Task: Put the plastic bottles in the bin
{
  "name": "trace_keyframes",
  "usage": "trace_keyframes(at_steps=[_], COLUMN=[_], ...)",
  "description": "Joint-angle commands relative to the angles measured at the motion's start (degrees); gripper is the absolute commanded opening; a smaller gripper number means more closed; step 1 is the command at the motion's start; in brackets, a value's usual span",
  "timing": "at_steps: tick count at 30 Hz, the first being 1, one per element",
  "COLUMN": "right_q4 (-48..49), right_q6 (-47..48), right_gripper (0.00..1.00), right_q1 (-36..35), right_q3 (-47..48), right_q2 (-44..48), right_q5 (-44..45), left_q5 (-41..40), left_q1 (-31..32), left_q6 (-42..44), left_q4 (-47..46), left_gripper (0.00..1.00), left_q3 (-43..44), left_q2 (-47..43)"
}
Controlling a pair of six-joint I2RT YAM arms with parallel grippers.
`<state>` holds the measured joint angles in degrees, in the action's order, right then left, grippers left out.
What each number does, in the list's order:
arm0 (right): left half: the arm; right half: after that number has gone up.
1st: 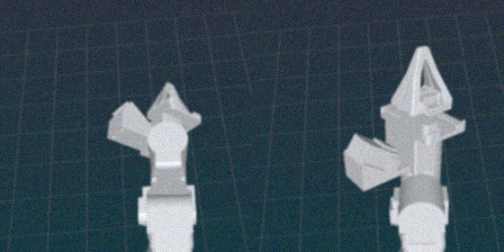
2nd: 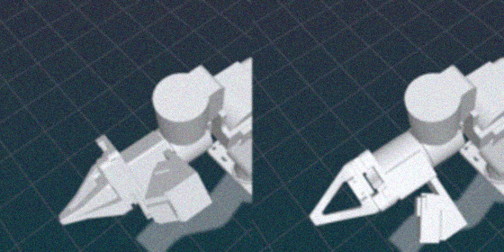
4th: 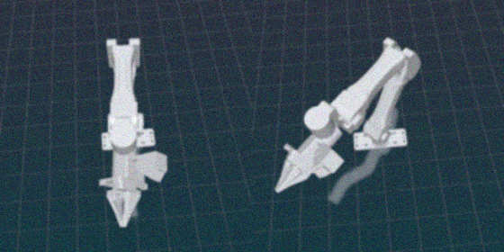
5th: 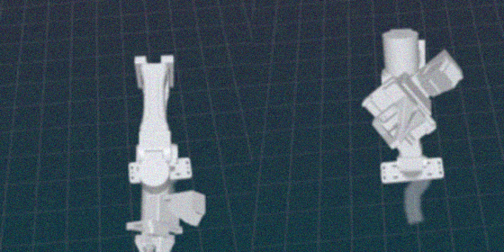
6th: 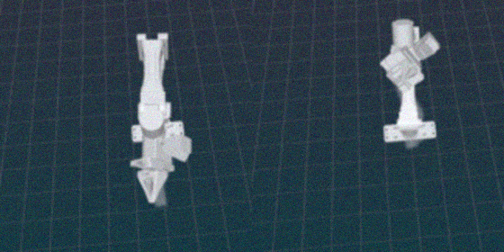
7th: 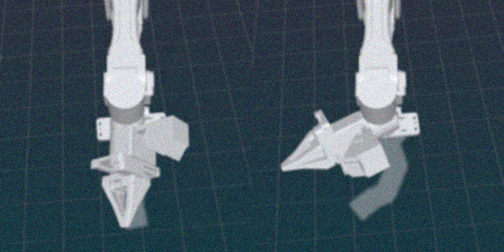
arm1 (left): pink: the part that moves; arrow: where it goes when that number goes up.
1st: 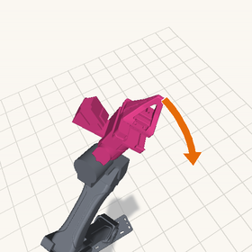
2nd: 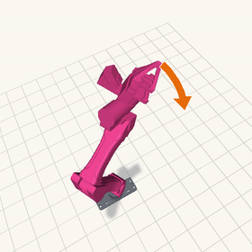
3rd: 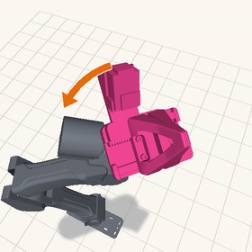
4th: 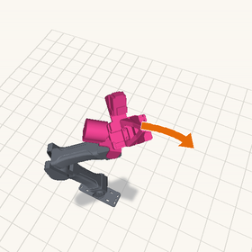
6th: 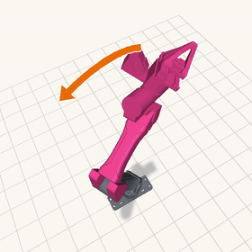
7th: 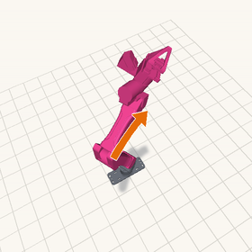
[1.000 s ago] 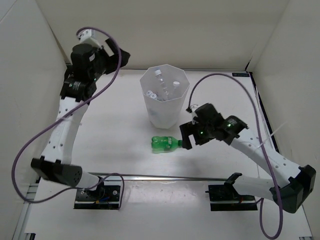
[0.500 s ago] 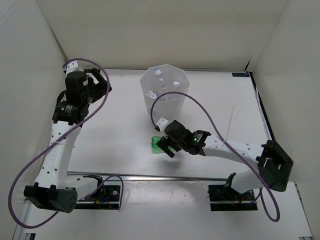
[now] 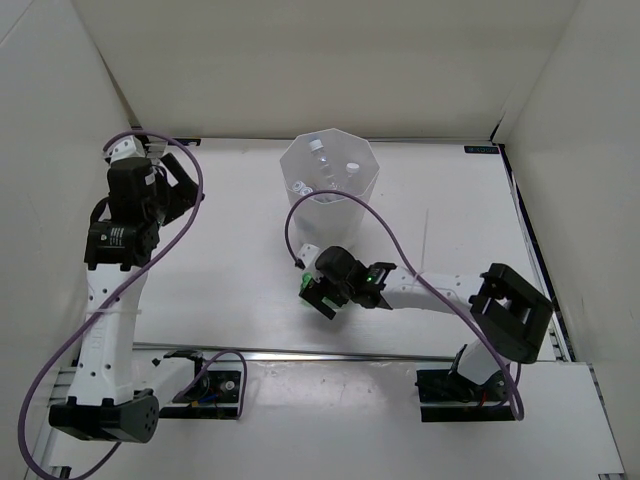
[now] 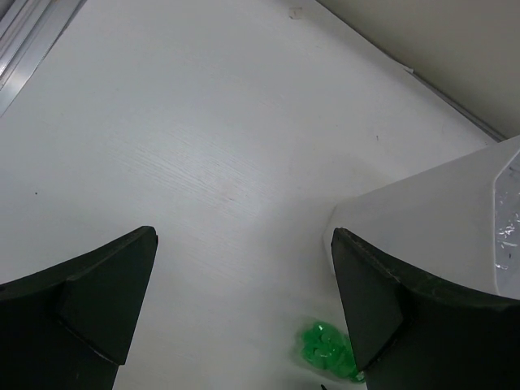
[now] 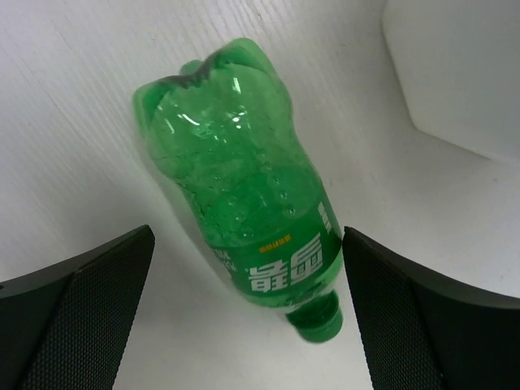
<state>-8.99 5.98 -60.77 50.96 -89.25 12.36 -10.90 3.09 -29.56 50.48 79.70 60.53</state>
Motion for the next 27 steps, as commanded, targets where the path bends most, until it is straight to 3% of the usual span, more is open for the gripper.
trace_keyframes(at_steps=[1, 8, 12, 13, 15, 21, 22, 23, 27], right_q4=[2.7, -1.2, -3.3, -3.3, -4.7, -12.2, -14.3, -16.0, -19.5], right_q6=[-2.0, -5.8, -7.2, -7.7, -8.3, -9.6, -9.6, -10.1, -8.0], right_gripper=[1.00, 0.95, 0.82, 0.67, 0.57, 0.54, 0.51, 0.38, 0.29], right_q1=[0.0, 0.0, 0.0, 0.0, 0.0, 0.0, 0.0, 0.0, -0.6], right_q3=[2.7, 4.7, 5.9, 5.9, 5.9, 10.5, 12.6, 16.8, 24.4], right_q2=[-1.5, -3.8, -4.4, -4.4, -4.4, -4.4, -4.4, -4.9, -3.2], right_q5=[-1.9, -5.4, -8.1, -8.7, -8.7, -8.7, -8.7, -9.3, -12.1], left_q5=[2.3, 4.9, 5.4, 6.1, 6.8, 8.3, 8.3, 8.3, 8.3], left_q1=[-1.4, -3.6, -4.9, -5.5, -6.2, -8.4, -8.4, -8.9, -9.4], left_q6=[1.8, 3.5, 4.0, 4.0, 4.0, 4.0, 4.0, 4.0, 4.0], left_q4=[1.9, 2.4, 2.4, 2.4, 2.4, 2.4, 1.9, 1.9, 1.4], left_gripper=[1.00, 1.00, 1.00, 1.00, 1.00, 1.00, 1.00, 1.00, 1.00], left_q3=[0.5, 1.1, 0.3, -0.3, -0.9, -1.5, -1.5, -1.5, -1.5], left_q2=[0.0, 0.6, 0.0, 0.0, -0.5, -0.5, -0.5, 0.0, 0.6])
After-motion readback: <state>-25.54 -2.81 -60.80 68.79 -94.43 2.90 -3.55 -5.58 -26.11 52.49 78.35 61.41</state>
